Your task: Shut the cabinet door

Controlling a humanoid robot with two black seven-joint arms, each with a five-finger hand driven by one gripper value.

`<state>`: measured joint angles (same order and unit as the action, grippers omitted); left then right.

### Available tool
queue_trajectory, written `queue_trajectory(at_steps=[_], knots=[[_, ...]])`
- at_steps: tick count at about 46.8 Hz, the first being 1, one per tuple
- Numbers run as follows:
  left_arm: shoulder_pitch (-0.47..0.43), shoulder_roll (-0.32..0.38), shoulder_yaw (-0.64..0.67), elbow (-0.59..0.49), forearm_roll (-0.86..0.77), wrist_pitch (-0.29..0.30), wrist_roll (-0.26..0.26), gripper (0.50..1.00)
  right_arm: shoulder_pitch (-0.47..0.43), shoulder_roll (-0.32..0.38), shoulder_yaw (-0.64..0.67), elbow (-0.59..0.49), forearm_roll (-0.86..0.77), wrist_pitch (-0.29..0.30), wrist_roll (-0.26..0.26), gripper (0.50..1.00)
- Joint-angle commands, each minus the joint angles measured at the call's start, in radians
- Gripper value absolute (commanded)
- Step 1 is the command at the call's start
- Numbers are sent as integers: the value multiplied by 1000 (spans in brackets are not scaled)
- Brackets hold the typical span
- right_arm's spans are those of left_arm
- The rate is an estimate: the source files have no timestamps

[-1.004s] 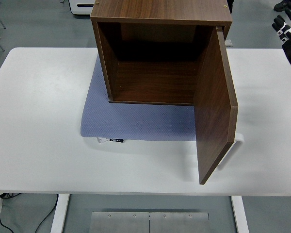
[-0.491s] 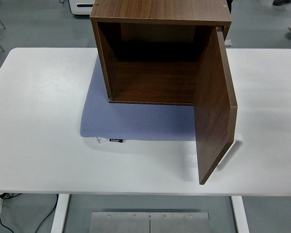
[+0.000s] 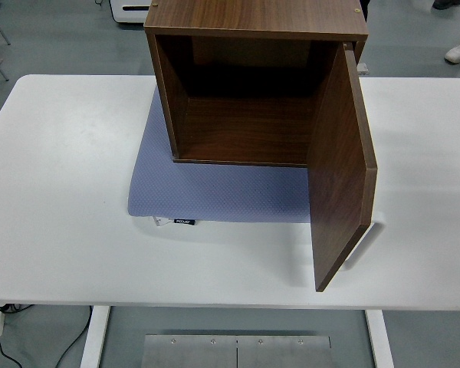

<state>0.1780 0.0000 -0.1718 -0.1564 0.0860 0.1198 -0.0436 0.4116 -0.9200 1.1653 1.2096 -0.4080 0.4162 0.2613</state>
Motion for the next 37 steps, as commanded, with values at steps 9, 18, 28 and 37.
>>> queue_trajectory(at_steps=[9,18,28,37], knots=[[0,0,0,0,0,0,-1,1000,-88,-128,-19,113,-34,116,-1,1000],[0,0,0,0,0,0,1,1000,-91,-129,-79,126,-57,190,1,1000],[0,0,0,0,0,0,1,1000,-89,-128,-118,215,-118,195,-2,1000],[0,0,0,0,0,0,-1,1000,-80,-114,-127,229,-146,195,-22,1000]])
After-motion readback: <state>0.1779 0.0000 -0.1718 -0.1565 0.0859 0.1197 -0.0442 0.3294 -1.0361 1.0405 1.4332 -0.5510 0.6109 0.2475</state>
